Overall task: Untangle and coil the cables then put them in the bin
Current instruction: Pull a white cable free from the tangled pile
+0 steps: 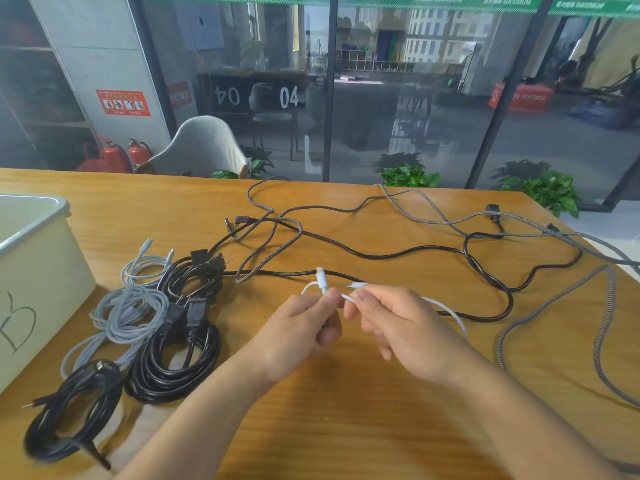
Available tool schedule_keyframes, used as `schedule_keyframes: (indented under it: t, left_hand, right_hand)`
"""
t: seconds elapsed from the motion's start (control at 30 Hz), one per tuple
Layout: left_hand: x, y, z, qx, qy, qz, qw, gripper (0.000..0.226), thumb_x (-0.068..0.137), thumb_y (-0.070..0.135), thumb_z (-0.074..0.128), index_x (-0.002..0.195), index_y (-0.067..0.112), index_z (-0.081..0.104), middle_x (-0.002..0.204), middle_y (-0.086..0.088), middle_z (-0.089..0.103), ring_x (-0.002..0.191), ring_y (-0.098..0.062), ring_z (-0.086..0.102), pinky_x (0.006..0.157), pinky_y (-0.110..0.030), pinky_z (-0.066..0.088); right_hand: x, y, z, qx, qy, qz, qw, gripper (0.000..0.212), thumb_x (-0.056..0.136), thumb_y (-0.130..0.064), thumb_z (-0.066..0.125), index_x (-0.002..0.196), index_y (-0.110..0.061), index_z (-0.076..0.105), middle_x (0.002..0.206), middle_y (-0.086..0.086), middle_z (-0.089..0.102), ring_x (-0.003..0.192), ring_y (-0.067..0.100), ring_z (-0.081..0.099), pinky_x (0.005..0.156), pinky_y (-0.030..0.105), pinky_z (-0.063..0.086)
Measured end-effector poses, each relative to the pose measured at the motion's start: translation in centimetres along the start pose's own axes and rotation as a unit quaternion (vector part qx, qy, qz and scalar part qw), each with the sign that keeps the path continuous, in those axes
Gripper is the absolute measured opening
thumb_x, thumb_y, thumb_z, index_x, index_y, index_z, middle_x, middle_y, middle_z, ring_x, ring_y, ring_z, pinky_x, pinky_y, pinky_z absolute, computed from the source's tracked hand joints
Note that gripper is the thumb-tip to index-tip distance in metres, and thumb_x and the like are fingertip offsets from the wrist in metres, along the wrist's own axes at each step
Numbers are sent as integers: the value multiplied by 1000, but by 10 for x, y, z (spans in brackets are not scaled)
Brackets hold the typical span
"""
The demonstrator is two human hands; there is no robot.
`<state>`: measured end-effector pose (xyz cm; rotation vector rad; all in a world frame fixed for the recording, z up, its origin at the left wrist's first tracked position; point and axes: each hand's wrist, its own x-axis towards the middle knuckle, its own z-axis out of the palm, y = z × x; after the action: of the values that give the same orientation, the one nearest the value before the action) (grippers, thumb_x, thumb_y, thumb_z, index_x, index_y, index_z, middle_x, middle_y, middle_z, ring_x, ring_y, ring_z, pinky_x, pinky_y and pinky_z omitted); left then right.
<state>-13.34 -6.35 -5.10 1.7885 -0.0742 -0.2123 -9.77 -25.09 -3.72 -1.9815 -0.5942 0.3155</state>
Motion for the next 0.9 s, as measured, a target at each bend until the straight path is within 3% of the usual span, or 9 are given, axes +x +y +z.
schedule_keyframes:
  t: [0.07, 0.17, 0.27, 0.37, 0.43, 0.5, 0.57, 0.73, 0.9]
  left_hand:
    - [0, 2, -1, -46, 40, 19, 998, 50, 111, 43, 35, 88, 17, 71, 65, 3, 41, 57, -13, 28, 53, -22, 26]
    - [1, 1, -3, -88, 113, 45, 989, 46, 111, 41, 34, 120, 19, 73, 67, 1, 44, 54, -11, 29, 56, -24, 29]
    - [0, 0, -6, -88, 120, 58, 987, 47, 110, 45, 32, 124, 28, 74, 78, -22, 43, 58, -14, 36, 59, -24, 36]
    - [-3, 1, -2, -70, 69, 51, 994, 52, 110, 46, 30, 118, 28, 77, 81, -12, 58, 73, -6, 61, 73, -17, 49]
    - [-4, 3, 1, -81, 37, 46, 995, 53, 110, 46, 30, 117, 28, 79, 84, -17, 59, 77, -7, 64, 82, -23, 48]
    - [-5, 5, 3, -121, 14, 53, 991, 52, 109, 48, 29, 120, 29, 77, 84, -21, 55, 63, -18, 56, 73, -33, 46]
    - [-5, 6, 2, -164, 6, 56, 985, 52, 108, 48, 29, 126, 28, 74, 83, -9, 56, 50, -18, 46, 54, -33, 42]
    - [-4, 8, 1, -247, -13, 64, 967, 51, 107, 47, 33, 134, 23, 68, 86, -3, 59, 57, -16, 46, 41, -30, 40]
    - [-2, 8, 5, -319, 1, 98, 943, 51, 109, 42, 31, 136, 19, 67, 97, -6, 61, 75, -18, 51, 75, -32, 46]
  right_hand:
    - [-1, -3, 1, 73, -49, 4, 996, 36, 113, -27, 38, 96, -14, 67, 63, -6, 46, 55, 13, 40, 60, 36, 48]
    - [-5, -10, 5, 110, -132, 7, 985, 35, 114, -27, 37, 102, -10, 65, 70, 1, 56, 61, 15, 48, 66, 32, 51]
    - [-8, -11, 14, 109, -180, 1, 978, 35, 114, -29, 36, 103, -10, 64, 69, -1, 51, 58, 10, 42, 57, 23, 41]
    - [-9, -12, 18, 117, -168, -18, 979, 33, 113, -26, 37, 100, -9, 62, 65, -8, 39, 57, 5, 33, 53, 14, 29]
    - [-9, -12, 16, 116, -177, -25, 977, 31, 113, -25, 39, 99, -11, 63, 65, -10, 37, 56, 5, 30, 52, 13, 27]
    - [-8, -9, 16, 114, -197, -12, 974, 30, 113, -26, 40, 99, -14, 63, 65, -10, 38, 56, 8, 28, 52, 14, 27]
    - [-7, -7, 17, 113, -216, 4, 970, 29, 113, -28, 41, 100, -15, 64, 66, -10, 39, 56, 9, 27, 51, 15, 26]
    - [-6, -4, 16, 103, -231, 34, 967, 30, 113, -31, 39, 103, -16, 63, 65, -9, 38, 54, 9, 25, 49, 16, 23]
    - [-8, -2, 24, 46, -331, 85, 939, 36, 113, -42, 33, 117, -25, 65, 69, -6, 39, 56, 9, 29, 47, 15, 27]
